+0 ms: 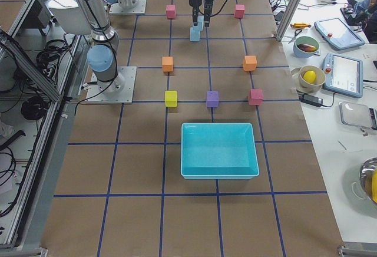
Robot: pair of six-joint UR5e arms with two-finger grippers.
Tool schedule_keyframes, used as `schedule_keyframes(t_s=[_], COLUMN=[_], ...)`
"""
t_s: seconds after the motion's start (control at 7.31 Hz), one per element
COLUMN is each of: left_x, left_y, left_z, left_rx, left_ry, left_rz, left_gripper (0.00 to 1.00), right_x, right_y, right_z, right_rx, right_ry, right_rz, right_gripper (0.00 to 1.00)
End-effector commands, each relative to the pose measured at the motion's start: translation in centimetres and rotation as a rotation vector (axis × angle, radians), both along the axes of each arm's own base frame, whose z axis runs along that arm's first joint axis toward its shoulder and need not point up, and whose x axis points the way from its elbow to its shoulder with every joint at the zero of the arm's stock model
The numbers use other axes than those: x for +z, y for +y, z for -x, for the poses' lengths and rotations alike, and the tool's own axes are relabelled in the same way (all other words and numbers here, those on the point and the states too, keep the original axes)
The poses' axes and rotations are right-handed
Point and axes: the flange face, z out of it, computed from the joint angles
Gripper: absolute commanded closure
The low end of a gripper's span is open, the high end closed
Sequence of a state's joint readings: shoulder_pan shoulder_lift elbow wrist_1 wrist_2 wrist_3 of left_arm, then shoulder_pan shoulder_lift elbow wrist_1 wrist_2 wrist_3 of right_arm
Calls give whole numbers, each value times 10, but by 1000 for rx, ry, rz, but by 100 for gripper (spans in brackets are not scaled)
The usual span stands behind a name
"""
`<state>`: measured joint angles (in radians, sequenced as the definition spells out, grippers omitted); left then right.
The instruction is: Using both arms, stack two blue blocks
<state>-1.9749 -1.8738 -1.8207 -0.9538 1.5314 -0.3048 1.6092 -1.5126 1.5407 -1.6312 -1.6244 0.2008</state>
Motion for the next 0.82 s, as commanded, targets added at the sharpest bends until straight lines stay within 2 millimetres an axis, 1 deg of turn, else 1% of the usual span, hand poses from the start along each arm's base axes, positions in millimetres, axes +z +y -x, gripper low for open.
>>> schedule_keyframes(t_s=[0.0, 0.27, 0.55, 0.68], left_x=[-6, -7, -12, -14], left_y=[6, 9, 8, 5], left_z=[2, 6, 7, 8], left_rx=[25, 21, 21, 24], left_ry=[-9, -9, -9, -7], left_rz=[-27, -29, -38, -30], left_gripper=[100, 100, 100, 96], right_x=[-4, -1, -4, -3], right_y=[1, 1, 4, 2], right_z=[-7, -7, -4, 2], right_rx=[3, 14, 46, 40], right_ry=[-72, -67, -48, -48], right_rz=[-12, -9, -48, -45], right_gripper=[0, 0, 0, 0])
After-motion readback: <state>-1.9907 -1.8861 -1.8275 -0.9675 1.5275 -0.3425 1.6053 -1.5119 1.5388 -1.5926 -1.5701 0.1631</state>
